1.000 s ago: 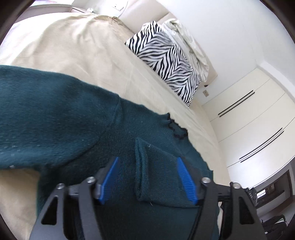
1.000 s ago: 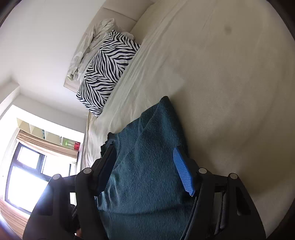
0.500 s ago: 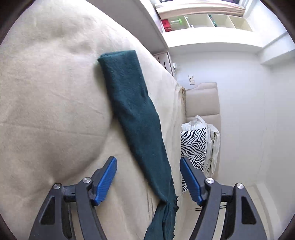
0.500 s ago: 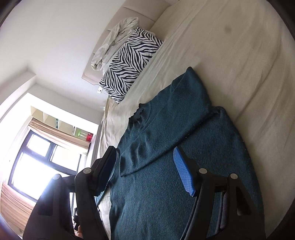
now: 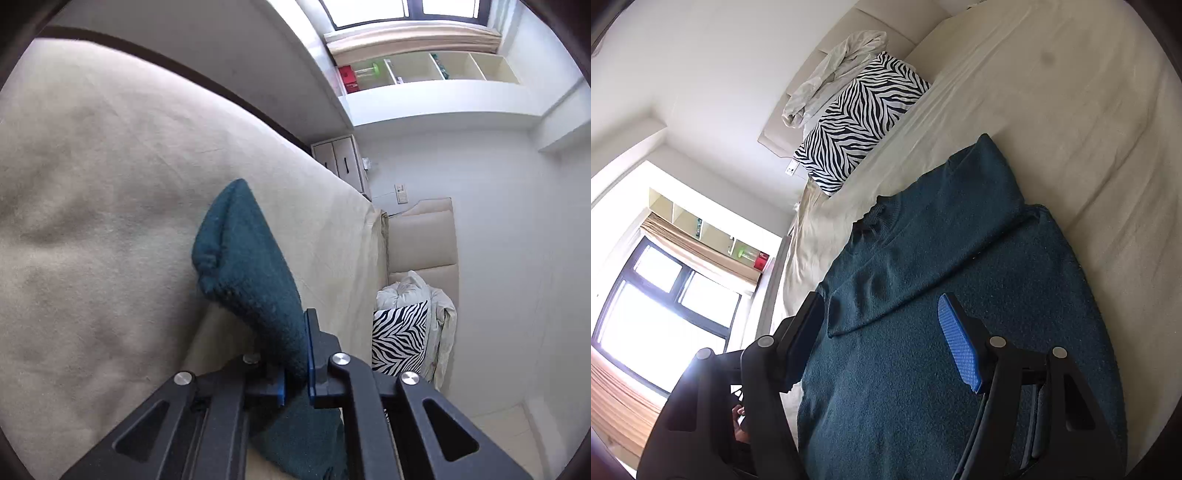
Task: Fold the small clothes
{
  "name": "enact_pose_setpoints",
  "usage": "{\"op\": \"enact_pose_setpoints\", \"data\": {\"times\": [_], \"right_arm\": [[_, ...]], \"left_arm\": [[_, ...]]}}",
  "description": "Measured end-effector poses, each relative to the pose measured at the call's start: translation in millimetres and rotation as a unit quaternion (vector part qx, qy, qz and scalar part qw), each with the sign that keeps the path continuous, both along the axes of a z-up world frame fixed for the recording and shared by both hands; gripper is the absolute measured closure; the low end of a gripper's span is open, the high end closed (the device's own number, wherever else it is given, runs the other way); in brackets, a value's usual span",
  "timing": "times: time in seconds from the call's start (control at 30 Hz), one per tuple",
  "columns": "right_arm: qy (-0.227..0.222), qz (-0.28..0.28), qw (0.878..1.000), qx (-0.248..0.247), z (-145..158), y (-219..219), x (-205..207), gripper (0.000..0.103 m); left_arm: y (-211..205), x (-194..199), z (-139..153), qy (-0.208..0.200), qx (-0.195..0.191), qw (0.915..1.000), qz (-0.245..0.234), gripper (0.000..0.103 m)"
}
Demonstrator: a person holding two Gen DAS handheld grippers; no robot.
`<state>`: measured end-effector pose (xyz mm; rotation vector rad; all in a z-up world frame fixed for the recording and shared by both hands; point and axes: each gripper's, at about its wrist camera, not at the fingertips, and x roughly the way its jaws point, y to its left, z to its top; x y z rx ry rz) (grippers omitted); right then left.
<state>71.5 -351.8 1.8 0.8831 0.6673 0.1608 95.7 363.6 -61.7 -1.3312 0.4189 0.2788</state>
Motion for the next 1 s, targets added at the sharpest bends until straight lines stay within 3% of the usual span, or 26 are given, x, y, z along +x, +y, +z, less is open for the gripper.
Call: {"op": "enact_pose_setpoints", "data": {"times": [0.07, 0.1, 0.17, 0.23, 0.27, 0.33, 0.4, 0.43, 0.5, 0.53, 0.57, 0.6, 0.63, 0.7, 0.9, 1.0], "right_arm": [[0.003, -0.003, 1.000, 0.001, -5, -4, -3, 0.039], [0.005, -0.002, 1.000, 0.003, -8, -5, -4, 0.039], [0.011, -0.001, 1.000, 0.009, -16, -5, -2, 0.039], [0.014, 0.004, 1.000, 0.015, -22, -4, 0, 0.039], [0.016, 0.006, 1.000, 0.018, -25, -2, 2, 0.039], [0.019, 0.012, 0.999, 0.024, -30, 1, 8, 0.039], [0.021, 0.022, 0.999, 0.029, -33, 5, 15, 0.039], [0.024, 0.028, 0.999, 0.030, -33, 9, 20, 0.039], [0.027, 0.045, 0.998, 0.027, -33, 19, 33, 0.039], [0.030, 0.056, 0.998, 0.021, -33, 25, 39, 0.039], [0.034, 0.068, 0.997, 0.016, -32, 32, 47, 0.039], [0.037, 0.081, 0.996, 0.014, -32, 38, 55, 0.039], [0.040, 0.092, 0.995, 0.015, -33, 45, 64, 0.039], [0.042, 0.113, 0.993, 0.022, -34, 61, 84, 0.039], [0.068, 0.177, 0.981, 0.044, -39, 125, 148, 0.039], [0.091, 0.200, 0.975, 0.036, -44, 154, 176, 0.039]], "left_arm": [[-34, 23, 40, -0.008, 0.079, 0.9952, -0.057, 0.096], [-61, 36, 57, -0.007, 0.120, 0.9884, -0.094, 0.096], [-125, 65, 87, 0.000, 0.212, 0.9626, -0.169, 0.096], [-204, 87, 101, 0.011, 0.307, 0.9200, -0.243, 0.096], [-249, 94, 98, 0.017, 0.355, 0.8932, -0.276, 0.095], [-325, 110, 80, 0.034, 0.439, 0.8380, -0.323, 0.094], [-386, 122, 45, 0.067, 0.488, 0.7857, -0.374, 0.092], [-403, 121, 21, 0.083, 0.492, 0.7703, -0.397, 0.092], [-420, 120, -8, 0.105, 0.497, 0.7521, -0.420, 0.084], [-421, 113, -13, 0.107, 0.518, 0.7409, -0.414, 0.074], [-420, 104, -13, 0.105, 0.529, 0.7326, -0.416, 0.045], [-420, 98, -10, 0.102, 0.530, 0.7292, -0.421, 0.031], [-417, 89, -6, 0.093, 0.531, 0.7313, -0.418, 0.015], [-405, 78, 4, 0.069, 0.524, 0.7439, -0.408, 0.013], [-369, 61, -1, 0.065, 0.455, 0.7896, -0.406, 0.013], [-359, 61, -6, 0.062, 0.429, 0.8056, -0.404, 0.013]]}}
